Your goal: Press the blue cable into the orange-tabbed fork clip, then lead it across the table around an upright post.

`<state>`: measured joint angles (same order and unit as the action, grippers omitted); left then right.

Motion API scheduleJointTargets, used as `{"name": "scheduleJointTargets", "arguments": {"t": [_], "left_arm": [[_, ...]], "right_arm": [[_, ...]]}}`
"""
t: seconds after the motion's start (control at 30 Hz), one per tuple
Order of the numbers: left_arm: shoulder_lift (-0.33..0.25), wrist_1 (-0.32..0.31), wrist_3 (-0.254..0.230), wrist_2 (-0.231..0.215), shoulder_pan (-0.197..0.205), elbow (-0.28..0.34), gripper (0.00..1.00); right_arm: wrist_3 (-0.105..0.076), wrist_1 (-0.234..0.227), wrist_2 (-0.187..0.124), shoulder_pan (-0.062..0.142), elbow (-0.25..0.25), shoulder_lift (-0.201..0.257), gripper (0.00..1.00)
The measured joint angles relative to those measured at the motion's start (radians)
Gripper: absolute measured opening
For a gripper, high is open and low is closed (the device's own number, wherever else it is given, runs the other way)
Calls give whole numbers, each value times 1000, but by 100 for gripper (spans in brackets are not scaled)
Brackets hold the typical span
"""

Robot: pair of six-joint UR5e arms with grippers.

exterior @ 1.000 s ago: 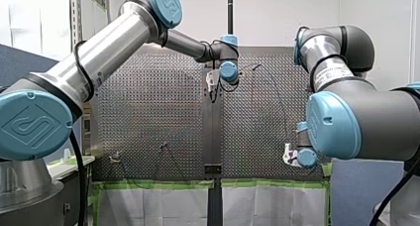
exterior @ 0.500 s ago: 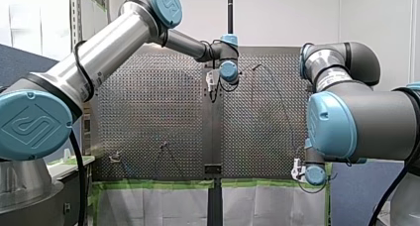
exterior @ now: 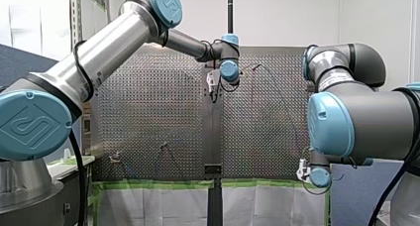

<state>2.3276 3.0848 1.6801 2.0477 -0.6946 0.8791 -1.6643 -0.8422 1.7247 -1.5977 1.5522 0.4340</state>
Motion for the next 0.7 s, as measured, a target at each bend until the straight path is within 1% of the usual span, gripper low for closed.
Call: {"name": "scheduleJointTargets", "arguments": {"t": [0.2,0.3,0.37,0.5,0.7], "left_arm": [[0,27,5,12,-2,-4,100],[0,49,22,16,-3,-6,100],[0,66,40,11,-3,-6,100],[0,101,75,-16,0,-8,100],[0,161,135,-74,0,-21,100]], "right_arm": [[5,-11,-50,4,-9,-2,0],[5,-11,-78,5,-11,-3,0],[5,-11,-90,5,-11,-3,0],[4,-11,-98,5,-11,-5,0],[-4,-8,-100,8,-11,-6,0]]}}
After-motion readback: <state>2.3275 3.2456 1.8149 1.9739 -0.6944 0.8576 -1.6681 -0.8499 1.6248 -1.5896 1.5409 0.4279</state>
